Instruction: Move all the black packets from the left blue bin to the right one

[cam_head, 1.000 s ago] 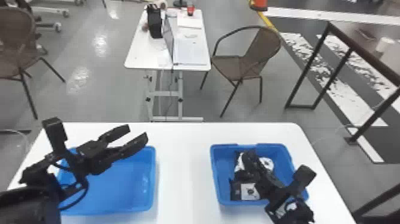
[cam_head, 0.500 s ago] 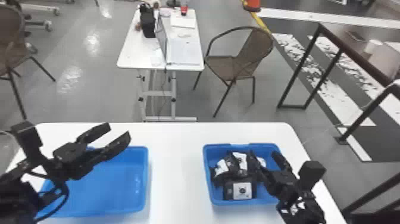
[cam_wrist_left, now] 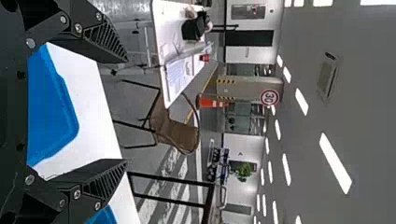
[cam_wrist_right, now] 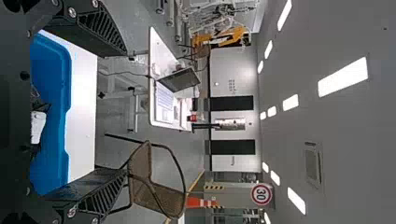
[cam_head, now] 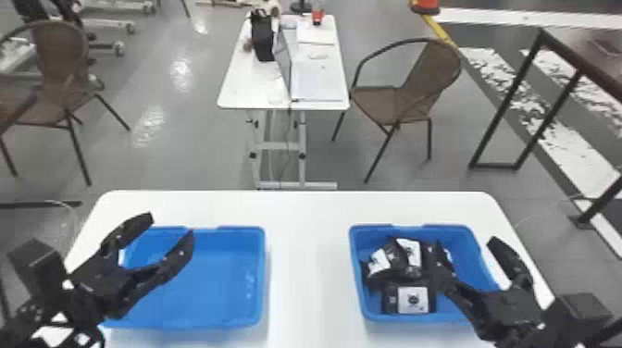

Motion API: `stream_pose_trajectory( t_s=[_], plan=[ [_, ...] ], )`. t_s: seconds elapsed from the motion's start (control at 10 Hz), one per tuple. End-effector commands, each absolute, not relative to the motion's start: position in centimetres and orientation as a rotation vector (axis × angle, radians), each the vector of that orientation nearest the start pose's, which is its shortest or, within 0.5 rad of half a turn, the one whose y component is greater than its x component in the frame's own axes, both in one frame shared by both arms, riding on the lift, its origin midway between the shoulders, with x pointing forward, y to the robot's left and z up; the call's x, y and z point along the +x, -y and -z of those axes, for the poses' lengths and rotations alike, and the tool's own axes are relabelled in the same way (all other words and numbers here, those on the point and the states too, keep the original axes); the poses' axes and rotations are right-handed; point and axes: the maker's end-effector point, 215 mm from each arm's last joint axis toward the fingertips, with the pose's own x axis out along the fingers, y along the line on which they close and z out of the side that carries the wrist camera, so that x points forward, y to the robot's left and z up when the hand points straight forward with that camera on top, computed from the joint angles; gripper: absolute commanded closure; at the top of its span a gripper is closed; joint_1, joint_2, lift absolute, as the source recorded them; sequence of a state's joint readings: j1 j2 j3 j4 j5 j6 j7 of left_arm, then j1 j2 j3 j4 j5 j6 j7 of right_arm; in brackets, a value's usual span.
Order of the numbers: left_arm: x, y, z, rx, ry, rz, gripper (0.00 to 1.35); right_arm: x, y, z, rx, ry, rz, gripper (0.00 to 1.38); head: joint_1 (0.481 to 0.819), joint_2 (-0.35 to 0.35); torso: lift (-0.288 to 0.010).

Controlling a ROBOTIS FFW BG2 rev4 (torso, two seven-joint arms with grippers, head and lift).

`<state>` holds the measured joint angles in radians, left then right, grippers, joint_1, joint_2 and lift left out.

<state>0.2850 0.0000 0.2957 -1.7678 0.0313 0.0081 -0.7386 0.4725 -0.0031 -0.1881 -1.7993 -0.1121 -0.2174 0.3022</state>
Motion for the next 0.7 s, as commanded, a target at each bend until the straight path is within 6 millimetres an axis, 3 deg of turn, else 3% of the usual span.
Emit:
stream_pose_trajectory(
  t_s=[0.0, 0.3, 0.6],
  plan=[
    [44.6, -26.1, 39.9, 0.037, -0.128, 0.406, 0.3, 40.6, 27.6, 38.7, 0.018, -0.029, -0.111, 0.14, 0.695, -0.04, 0.0],
    [41.2, -27.7, 40.3, 0.07, -0.159, 0.314, 0.3, 36.8, 28.0, 40.9, 0.009, -0.079, -0.096, 0.14, 0.695, -0.008, 0.0],
    [40.7, -27.5, 38.8, 0.077, -0.134, 0.292, 0.3, 34.2, 29.0, 42.1, 0.008, -0.125, -0.079, 0.14, 0.695, -0.006, 0.0]
  ],
)
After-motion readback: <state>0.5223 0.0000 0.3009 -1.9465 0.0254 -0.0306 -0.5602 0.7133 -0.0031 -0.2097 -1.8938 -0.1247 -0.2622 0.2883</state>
